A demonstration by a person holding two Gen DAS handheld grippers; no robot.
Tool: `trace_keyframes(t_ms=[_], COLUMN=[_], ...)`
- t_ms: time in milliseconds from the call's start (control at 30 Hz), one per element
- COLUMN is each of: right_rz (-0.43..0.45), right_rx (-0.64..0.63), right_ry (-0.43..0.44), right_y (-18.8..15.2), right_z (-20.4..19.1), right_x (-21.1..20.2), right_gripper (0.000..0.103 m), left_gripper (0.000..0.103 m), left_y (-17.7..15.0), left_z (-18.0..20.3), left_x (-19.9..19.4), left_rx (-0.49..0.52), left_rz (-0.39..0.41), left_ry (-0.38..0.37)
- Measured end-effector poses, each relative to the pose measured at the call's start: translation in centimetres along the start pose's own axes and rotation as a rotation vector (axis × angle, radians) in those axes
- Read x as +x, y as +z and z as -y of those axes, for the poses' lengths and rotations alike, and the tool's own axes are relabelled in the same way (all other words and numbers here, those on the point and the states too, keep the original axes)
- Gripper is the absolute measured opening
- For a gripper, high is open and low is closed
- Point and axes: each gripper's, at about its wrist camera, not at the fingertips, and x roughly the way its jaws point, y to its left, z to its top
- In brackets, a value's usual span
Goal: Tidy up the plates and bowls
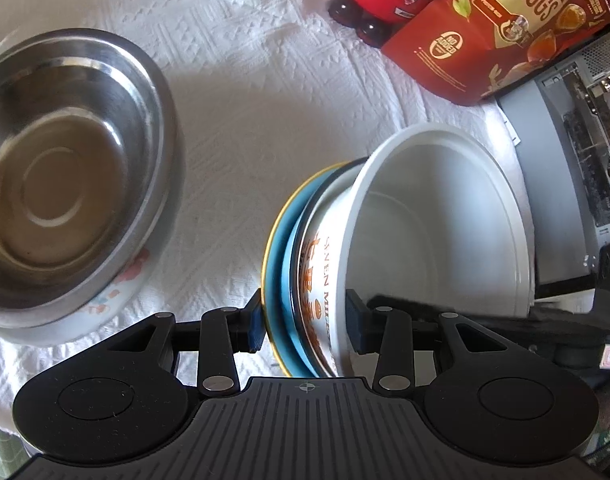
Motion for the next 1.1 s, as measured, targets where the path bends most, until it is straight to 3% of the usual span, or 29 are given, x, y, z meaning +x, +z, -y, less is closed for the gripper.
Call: trace_keyframes(t_ms=[267, 467, 533, 1100], right_rz=[-0.018, 0.015, 0.014, 0.041], right_rx=[-0.009, 0.006, 0.006, -0.029], right_ry=[0.032, 0.008, 0.013, 0.009], right_y=[-0.8, 0.2, 0.3, 0.4], right_z=[-0.3, 0.0, 0.0, -0.1], right_x=[0.3, 0.3, 0.5, 0.5], right_gripper=[0.058, 0.058, 0.058, 0.058], left_gripper=[0.042, 0.045, 0.049, 0.051], left_y=[0.5, 1.0, 1.1, 1.4], left_z=[-0.2, 0.6, 0.5, 0.3], left_x=[-0.8, -0.2, -0.1, 0.7], left_rx=[0.039, 0.075, 0.078, 0.082], left_rz=[-0.018, -0.037, -0.039, -0.036], left_ry=[0.009, 0.070, 0.062, 0.040])
